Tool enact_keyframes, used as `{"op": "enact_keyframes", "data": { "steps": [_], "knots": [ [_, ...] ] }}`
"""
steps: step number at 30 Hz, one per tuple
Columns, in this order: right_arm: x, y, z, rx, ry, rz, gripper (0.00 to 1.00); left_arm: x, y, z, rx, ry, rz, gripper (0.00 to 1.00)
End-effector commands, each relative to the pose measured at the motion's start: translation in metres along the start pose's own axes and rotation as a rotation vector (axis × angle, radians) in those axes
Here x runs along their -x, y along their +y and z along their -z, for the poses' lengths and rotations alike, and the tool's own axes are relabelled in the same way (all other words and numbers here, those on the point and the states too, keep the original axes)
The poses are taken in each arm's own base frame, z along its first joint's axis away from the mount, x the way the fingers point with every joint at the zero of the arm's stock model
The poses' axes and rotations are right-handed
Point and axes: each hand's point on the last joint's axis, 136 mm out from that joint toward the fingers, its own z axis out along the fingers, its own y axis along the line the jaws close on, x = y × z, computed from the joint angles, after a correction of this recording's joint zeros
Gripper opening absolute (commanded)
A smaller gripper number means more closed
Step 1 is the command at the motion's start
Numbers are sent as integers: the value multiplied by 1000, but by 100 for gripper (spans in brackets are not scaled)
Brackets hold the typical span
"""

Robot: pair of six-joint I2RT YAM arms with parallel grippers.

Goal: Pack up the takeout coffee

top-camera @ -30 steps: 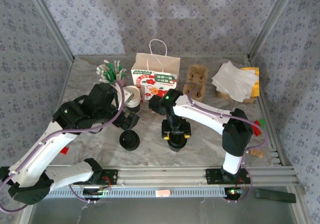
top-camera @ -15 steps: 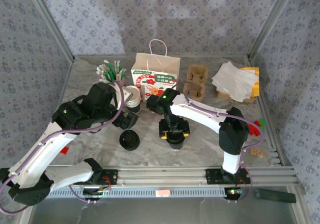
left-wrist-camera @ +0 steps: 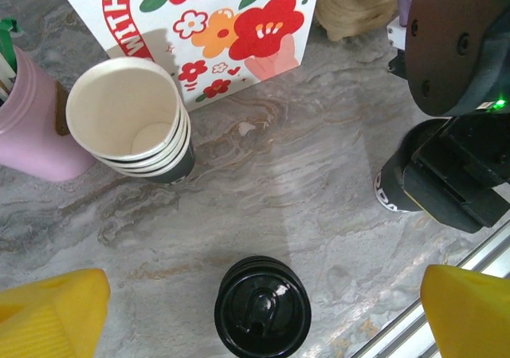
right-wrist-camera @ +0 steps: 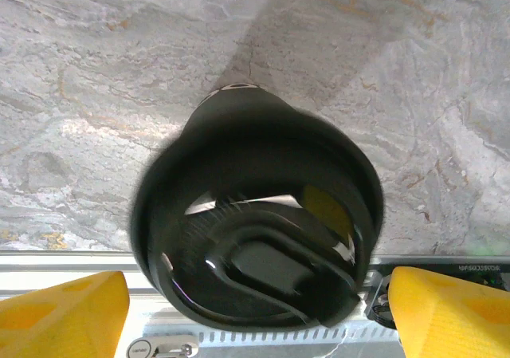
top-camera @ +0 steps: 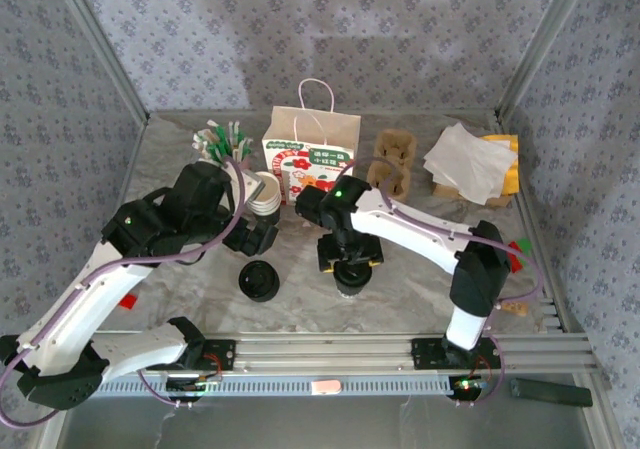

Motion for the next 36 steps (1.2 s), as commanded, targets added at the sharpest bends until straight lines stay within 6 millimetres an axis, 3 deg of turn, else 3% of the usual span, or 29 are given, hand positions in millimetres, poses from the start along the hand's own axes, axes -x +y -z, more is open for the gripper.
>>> {"op": "enact_keyframes", "data": {
  "steps": [1, 5, 8, 16, 23, 30, 36],
  "knots": [
    [1, -21, 17, -44, -58, 42, 87, 8, -1, 10, -10, -20, 32, 100],
    [4, -36, 36, -36, -70, 2, 86, 15, 3, 12, 10, -51, 70, 100],
    [5, -35, 45, 2, -72, -44, 85, 21, 9, 12, 43, -90, 90, 100],
    [-1, -13, 28, 10, -6, -36, 90, 23, 11, 9, 55, -107, 81, 100],
    [-2, -2, 27, 44, -25, 349, 92, 14, 9, 10, 41, -100, 81, 100],
    [-18, -3, 28, 79, 1, 782, 91, 15, 7, 9, 30, -96, 101, 100],
    [-18, -7, 20, 36, 30, 995, 89, 17, 6, 10, 25, -85, 104, 100]
  ]
}}
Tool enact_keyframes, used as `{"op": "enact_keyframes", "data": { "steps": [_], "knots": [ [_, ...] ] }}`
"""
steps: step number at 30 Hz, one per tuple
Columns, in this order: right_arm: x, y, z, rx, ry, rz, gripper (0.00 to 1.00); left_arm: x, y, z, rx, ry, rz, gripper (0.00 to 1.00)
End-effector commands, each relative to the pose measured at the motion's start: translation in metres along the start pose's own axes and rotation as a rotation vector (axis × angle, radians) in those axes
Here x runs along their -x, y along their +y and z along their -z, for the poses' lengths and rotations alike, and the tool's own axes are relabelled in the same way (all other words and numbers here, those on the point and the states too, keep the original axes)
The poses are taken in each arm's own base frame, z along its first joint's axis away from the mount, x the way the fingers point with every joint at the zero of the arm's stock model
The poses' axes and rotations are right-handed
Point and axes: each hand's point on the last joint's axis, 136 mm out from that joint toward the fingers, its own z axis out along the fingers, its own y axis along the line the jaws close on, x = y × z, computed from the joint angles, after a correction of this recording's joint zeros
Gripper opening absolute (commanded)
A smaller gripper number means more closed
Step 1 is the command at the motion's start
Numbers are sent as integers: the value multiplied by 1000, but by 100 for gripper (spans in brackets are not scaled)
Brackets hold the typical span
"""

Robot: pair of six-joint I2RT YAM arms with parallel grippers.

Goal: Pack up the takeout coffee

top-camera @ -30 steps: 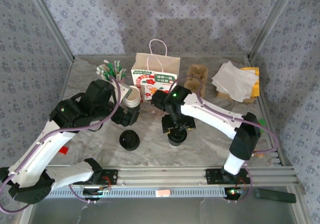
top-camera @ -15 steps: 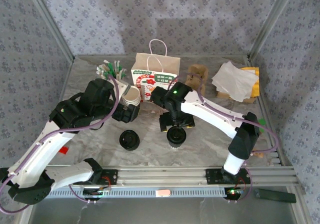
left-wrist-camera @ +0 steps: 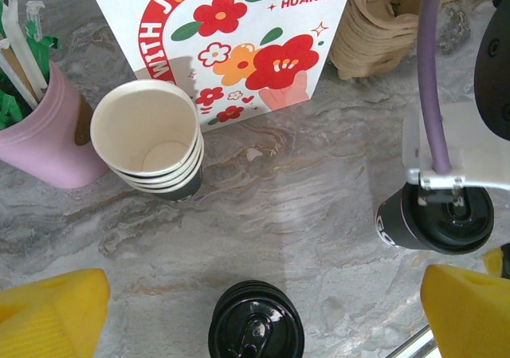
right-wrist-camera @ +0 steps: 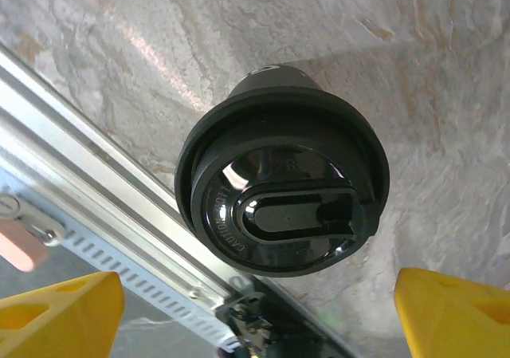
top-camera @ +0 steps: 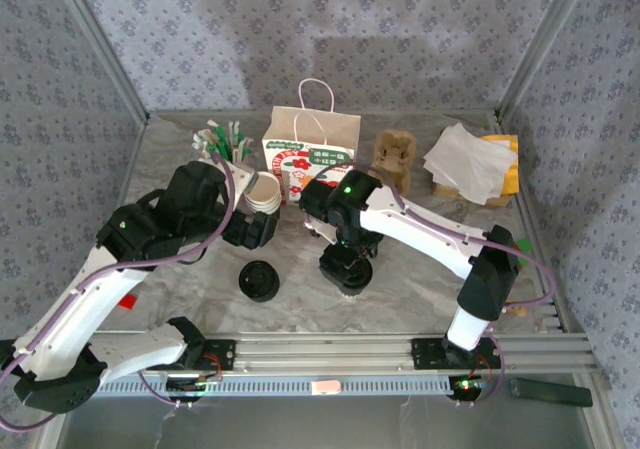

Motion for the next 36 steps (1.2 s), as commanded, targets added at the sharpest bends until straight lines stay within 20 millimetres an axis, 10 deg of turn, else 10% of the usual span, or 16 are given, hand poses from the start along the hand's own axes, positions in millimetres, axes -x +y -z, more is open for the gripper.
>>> {"op": "enact_keyframes", "data": {
  "steps": [1, 21, 36],
  "knots": [
    [-9, -1, -3, -8, 44, 202, 89, 7, -1, 6, -8, -11, 17, 100],
    [7, -6, -43, -15, 61, 198, 87, 17, -5, 4, -21, -13, 42, 100],
    [4, -17, -36, -66, 33, 162, 86, 19, -8, 3, -28, -9, 41, 100]
  ]
}}
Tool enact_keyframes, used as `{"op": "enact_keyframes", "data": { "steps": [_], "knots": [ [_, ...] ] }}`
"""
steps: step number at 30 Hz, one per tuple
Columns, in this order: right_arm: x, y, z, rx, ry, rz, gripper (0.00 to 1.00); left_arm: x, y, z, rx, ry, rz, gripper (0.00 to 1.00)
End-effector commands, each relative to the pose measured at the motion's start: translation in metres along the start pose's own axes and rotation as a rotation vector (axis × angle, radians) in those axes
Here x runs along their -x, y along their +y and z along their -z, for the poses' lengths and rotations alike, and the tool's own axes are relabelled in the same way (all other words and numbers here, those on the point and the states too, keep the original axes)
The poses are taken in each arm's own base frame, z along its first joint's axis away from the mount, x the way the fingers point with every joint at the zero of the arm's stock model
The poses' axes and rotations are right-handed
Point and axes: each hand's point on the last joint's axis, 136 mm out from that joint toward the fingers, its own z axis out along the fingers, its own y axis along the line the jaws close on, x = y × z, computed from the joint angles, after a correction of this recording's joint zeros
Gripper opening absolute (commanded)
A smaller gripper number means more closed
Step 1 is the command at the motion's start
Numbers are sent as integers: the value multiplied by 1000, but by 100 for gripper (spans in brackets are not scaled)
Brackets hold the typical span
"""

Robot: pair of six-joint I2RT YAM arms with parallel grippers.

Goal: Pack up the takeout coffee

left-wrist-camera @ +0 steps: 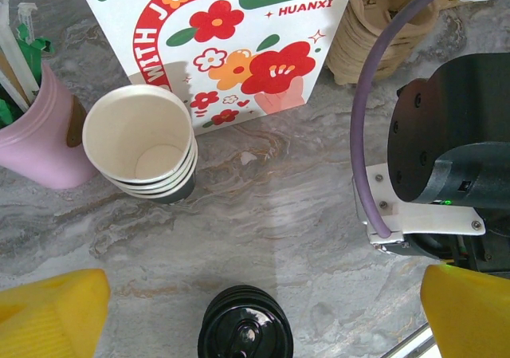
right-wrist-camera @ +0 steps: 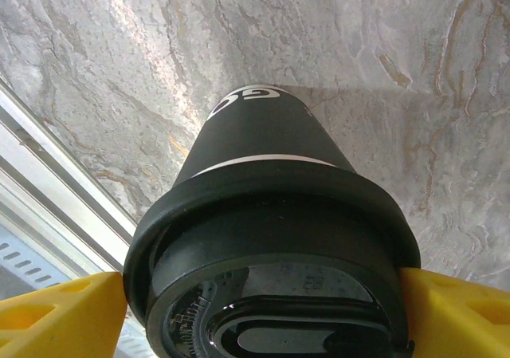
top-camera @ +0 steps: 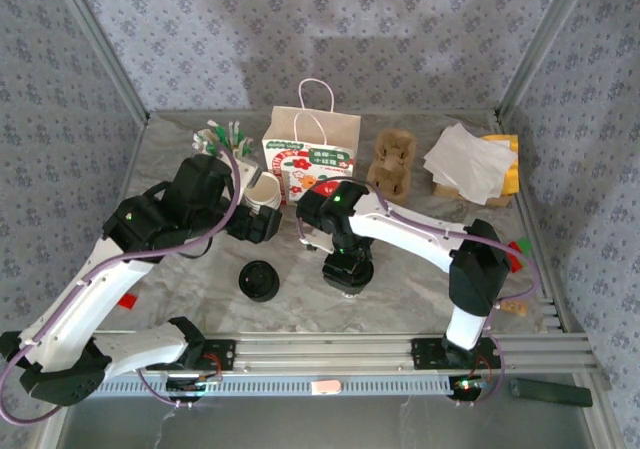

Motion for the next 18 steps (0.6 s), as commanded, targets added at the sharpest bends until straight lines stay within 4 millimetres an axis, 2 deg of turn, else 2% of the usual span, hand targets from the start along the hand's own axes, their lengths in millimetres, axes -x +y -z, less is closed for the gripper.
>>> {"op": "enact_keyframes", "data": {
  "steps": [1, 9, 18],
  "knots": [
    [-7, -6, 8, -26, -11, -21, 86, 10, -4, 7, -25, -21, 14, 100],
    [-8, -5, 22, -27, -45, -44, 81, 13, -7, 4, -35, -18, 11, 100],
    [-5, -2, 15, -4, -35, -49, 83, 14, -8, 2, -35, -12, 10, 100]
  ]
}}
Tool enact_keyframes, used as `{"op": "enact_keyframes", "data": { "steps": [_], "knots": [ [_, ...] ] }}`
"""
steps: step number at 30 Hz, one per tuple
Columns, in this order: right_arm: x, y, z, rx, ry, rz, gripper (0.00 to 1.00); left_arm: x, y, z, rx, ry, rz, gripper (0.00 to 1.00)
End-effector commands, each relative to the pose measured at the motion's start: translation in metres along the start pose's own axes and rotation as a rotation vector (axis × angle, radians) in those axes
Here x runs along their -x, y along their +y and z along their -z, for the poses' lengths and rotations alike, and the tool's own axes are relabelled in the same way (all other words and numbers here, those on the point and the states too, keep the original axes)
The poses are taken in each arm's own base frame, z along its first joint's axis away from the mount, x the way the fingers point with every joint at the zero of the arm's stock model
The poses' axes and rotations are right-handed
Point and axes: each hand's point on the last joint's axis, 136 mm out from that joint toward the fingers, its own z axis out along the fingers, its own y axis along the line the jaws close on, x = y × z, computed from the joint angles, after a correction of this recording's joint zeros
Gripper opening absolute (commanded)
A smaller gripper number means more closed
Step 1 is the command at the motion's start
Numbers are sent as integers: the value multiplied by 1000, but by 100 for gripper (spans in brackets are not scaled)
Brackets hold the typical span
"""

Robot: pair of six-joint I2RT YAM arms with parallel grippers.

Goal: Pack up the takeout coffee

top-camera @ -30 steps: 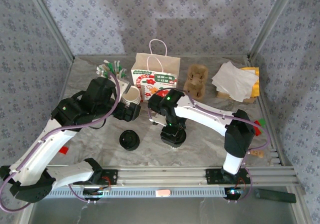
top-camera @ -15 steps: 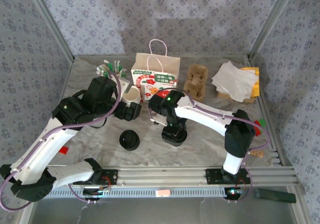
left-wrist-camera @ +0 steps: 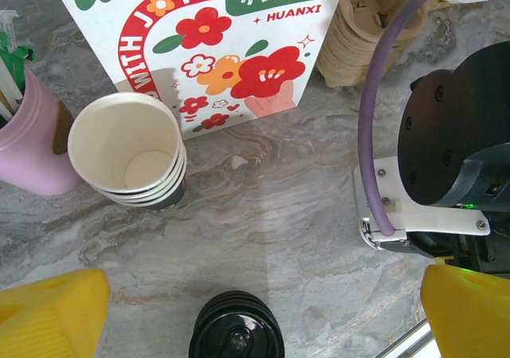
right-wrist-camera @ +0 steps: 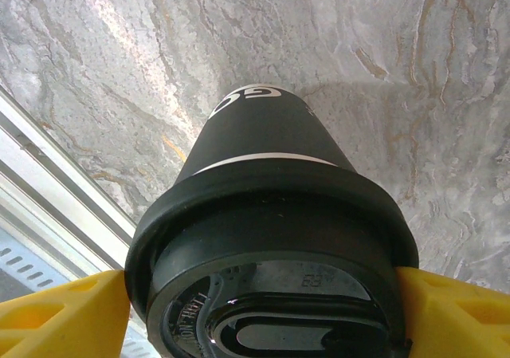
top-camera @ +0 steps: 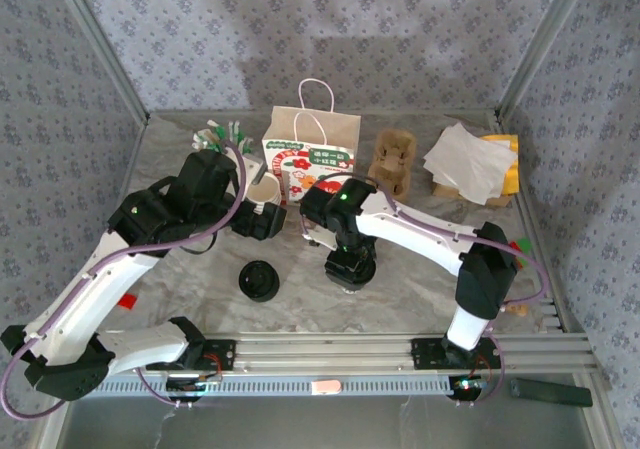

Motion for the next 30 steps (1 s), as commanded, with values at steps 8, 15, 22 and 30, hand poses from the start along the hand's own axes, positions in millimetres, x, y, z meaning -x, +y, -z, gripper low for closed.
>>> {"op": "enact_keyframes", "data": {
  "steps": [8, 15, 22, 30],
  "knots": [
    [1, 3, -2, 19, 7, -15, 87, 4, 0, 6, -4, -13, 9, 100],
    [1, 6, -4, 32, 10, -11, 90, 1, 2, 5, 1, -11, 11, 100],
    [-6, 3, 0, 16, 13, -13, 90, 2, 2, 7, 1, -15, 13, 100],
    [-15, -5, -5, -13, 35, -25, 89, 3, 1, 7, -4, -18, 18, 100]
  ]
}}
